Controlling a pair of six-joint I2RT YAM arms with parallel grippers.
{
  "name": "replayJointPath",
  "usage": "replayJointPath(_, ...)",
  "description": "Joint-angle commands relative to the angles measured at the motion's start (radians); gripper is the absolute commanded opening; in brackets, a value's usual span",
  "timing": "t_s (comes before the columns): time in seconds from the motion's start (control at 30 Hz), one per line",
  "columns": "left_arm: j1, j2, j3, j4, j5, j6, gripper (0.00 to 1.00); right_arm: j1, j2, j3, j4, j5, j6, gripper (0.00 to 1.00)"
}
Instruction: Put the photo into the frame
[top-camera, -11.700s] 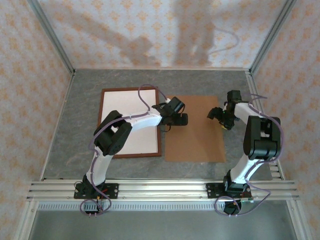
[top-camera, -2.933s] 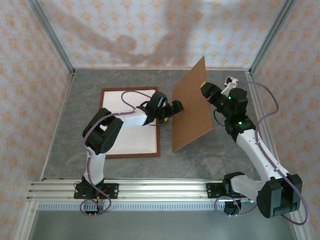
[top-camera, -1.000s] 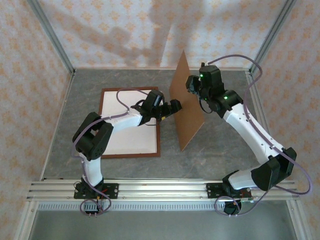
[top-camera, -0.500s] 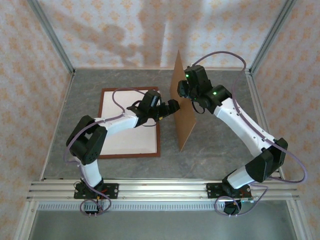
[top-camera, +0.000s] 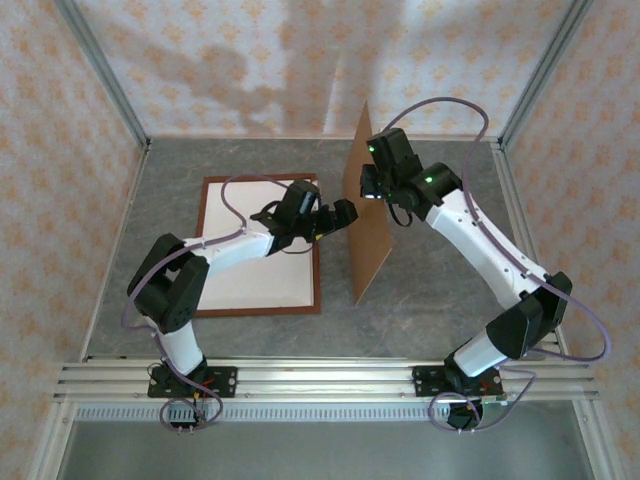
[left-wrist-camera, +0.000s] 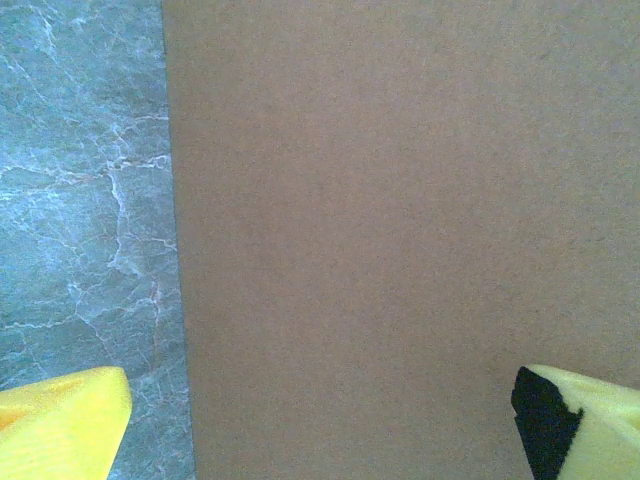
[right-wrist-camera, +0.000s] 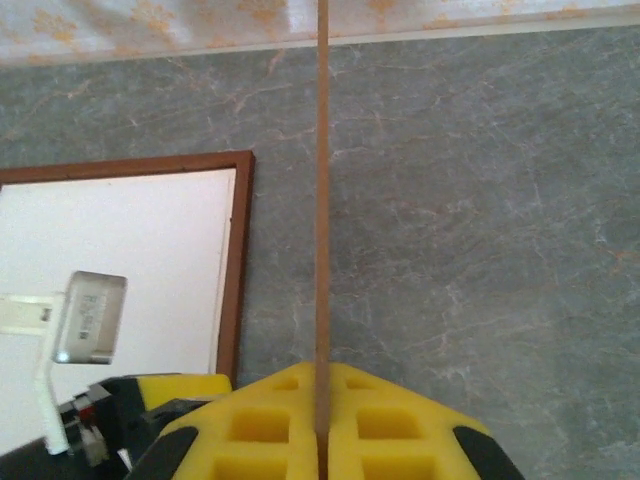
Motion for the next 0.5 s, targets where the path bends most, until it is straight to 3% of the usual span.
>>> replayJointPath(0.0,0.01,-0.066,-0.006,-0.048,-0.045,0.052,0.99,-0.045,0.011,0.033,-0.132,-0.038,-0.022,0.02)
replayJointPath(0.23,0.091,-0.215,-0.075,-0.131,-0.088,0.13,0.99,-0.253,-0.114,0.006,-0.035,-0.32,0.031,0.0)
replayJointPath(0.33,0.191,-0.326,-0.161,-0.181,-0.153,0.168,1.0,-0.333,-0.194,-0.078,0.125,-0.469,0.132,0.0)
replayJointPath(0.47,0.402,-0.413,-0.25,-0.237,-0.206,0.188,0.99,-0.328,-0.239,-0.198,0.391,-0.623,0.303,0.0)
